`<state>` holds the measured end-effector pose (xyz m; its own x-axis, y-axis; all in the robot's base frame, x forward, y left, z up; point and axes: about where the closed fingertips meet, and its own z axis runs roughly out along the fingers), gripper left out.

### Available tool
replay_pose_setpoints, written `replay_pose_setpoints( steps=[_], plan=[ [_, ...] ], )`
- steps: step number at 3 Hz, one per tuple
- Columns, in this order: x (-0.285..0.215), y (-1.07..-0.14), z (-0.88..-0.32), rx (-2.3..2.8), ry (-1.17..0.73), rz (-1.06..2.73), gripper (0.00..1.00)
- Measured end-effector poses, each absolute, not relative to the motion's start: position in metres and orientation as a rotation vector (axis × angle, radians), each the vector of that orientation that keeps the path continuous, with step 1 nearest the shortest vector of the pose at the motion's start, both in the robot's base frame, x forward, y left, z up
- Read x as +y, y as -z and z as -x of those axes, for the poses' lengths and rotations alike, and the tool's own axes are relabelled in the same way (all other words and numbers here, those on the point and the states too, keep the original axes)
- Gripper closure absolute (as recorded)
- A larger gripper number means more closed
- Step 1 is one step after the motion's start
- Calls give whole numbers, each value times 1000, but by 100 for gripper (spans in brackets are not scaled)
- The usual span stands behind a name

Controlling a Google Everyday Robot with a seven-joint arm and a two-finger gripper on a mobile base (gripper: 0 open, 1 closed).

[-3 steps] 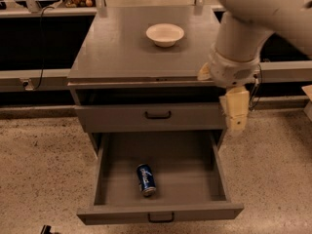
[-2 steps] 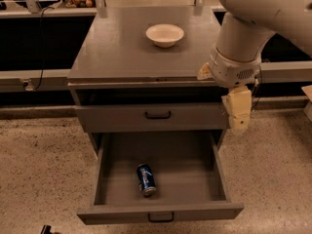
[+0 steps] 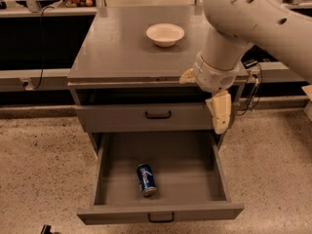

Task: Pick pepsi can from middle drawer and place on counter

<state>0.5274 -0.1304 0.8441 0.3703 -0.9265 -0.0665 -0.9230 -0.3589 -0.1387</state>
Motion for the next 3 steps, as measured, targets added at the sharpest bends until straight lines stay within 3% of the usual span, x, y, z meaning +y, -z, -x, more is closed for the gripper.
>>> replay_pose_setpoints(
  steps=[1, 3],
  plan=[
    [-87, -810, -544, 1355, 23, 2515, 0],
    [-70, -809, -558, 1221, 87, 2547, 0]
  ],
)
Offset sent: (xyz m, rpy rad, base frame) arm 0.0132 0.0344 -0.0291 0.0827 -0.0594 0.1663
